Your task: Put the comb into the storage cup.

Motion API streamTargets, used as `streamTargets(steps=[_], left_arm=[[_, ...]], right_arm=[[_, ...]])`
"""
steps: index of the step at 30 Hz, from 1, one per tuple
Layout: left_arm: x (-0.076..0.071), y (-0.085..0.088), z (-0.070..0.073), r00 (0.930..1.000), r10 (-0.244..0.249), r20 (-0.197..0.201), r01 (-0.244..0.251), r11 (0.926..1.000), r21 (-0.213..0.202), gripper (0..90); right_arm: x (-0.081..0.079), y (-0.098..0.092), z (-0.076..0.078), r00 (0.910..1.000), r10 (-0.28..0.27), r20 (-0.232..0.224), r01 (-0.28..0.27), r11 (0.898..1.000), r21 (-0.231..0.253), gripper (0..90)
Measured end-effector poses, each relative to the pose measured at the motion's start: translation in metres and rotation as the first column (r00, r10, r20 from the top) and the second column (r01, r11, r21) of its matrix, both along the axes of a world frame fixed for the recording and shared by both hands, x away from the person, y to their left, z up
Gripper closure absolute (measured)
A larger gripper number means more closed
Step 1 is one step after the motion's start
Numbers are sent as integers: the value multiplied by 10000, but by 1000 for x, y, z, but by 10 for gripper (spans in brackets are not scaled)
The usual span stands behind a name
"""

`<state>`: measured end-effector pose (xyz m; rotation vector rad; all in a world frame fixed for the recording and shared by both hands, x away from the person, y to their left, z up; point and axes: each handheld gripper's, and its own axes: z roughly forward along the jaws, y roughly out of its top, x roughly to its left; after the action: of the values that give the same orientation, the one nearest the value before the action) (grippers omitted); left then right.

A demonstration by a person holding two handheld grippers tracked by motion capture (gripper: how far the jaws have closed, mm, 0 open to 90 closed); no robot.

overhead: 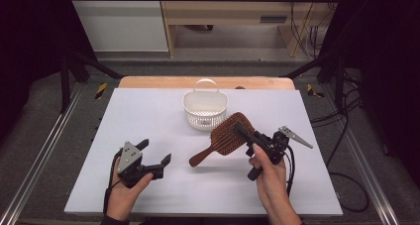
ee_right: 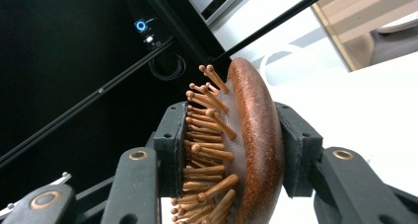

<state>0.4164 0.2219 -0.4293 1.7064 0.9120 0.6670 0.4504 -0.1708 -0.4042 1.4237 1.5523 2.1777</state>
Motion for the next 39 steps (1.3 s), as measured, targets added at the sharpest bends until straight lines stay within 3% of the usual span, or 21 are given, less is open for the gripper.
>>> streamTargets(steps=[7, 16, 20, 29, 39], left_arm=[[-5, 23, -4, 9988, 491, -61, -492, 9987, -111, 66], [1, 28, -16, 9955, 926, -179, -925, 9957, 42, 59], [2, 32, -18, 9943, 1049, -212, -1050, 9945, -12, 59], [5, 38, -19, 9915, 1268, -285, -1271, 9918, -96, 59], [6, 36, -20, 9928, 1173, -240, -1173, 9931, -2, 59]], right_arm=[[0, -14, -1, 9992, -387, 44, 387, 9992, -77, 532], [3, -19, 9, 9978, -654, 144, 654, 9979, 26, 531], [11, -15, 23, 9969, -725, 309, 723, 9974, 61, 530], [37, 4, 69, 9933, -847, 785, 861, 9962, -142, 528], [76, 18, 102, 9861, -1361, 956, 1376, 9905, -87, 526]])
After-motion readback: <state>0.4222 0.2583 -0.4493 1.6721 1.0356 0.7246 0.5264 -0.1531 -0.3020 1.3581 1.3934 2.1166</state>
